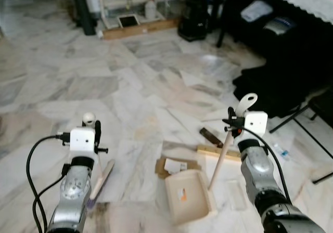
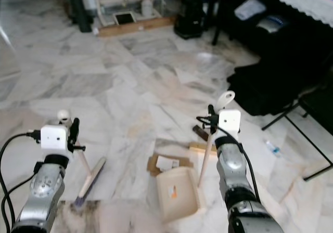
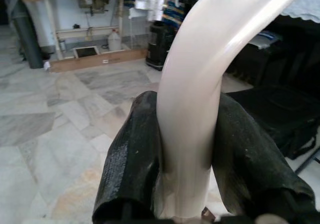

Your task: Sweep floor

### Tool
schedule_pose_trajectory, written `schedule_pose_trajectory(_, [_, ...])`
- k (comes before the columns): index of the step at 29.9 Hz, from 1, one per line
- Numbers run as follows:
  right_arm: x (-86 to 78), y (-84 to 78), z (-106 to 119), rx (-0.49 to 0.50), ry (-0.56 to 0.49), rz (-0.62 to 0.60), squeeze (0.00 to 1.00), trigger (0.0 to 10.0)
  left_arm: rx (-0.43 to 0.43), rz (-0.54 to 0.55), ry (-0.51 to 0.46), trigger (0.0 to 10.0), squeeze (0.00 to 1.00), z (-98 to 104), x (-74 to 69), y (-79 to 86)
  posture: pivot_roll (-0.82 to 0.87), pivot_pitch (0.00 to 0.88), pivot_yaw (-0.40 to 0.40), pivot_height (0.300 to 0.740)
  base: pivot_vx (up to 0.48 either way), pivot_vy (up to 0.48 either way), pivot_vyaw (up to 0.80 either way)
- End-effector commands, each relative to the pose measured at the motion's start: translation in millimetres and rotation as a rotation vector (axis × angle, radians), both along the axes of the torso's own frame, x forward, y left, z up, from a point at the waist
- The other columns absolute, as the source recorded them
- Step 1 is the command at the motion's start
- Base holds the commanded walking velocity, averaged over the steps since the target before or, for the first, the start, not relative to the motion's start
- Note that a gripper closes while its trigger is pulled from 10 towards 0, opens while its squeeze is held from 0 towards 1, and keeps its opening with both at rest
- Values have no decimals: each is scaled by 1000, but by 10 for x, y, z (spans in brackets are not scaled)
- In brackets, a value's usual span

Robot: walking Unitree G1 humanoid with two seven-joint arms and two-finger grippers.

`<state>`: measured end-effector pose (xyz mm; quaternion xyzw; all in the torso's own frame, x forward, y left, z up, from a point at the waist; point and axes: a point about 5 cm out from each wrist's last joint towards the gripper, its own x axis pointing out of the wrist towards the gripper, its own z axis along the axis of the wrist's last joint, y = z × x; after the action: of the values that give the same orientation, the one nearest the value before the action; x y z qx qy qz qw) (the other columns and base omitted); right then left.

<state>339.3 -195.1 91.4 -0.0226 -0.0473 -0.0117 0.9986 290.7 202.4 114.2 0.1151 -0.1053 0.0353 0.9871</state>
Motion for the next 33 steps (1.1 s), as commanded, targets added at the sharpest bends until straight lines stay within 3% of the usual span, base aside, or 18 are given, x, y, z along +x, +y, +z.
schedule_pose_trajectory(1, [23,1,115,0,-69,-6,0,10000,22,-11,-26,10000,0,41,8,15,91,19,9,740,0,0,0])
schedule_pose_trajectory(11, [26,16,111,0,-64,-5,0,10000,32,-19,-28,10000,0,53,23,6,95,57,12,740,0,0,0])
schedule_pose_trajectory(33, [35,17,111,-2,-54,-6,0,10000,30,5,-34,10000,0,56,22,33,97,80,3,740,0,-258,0])
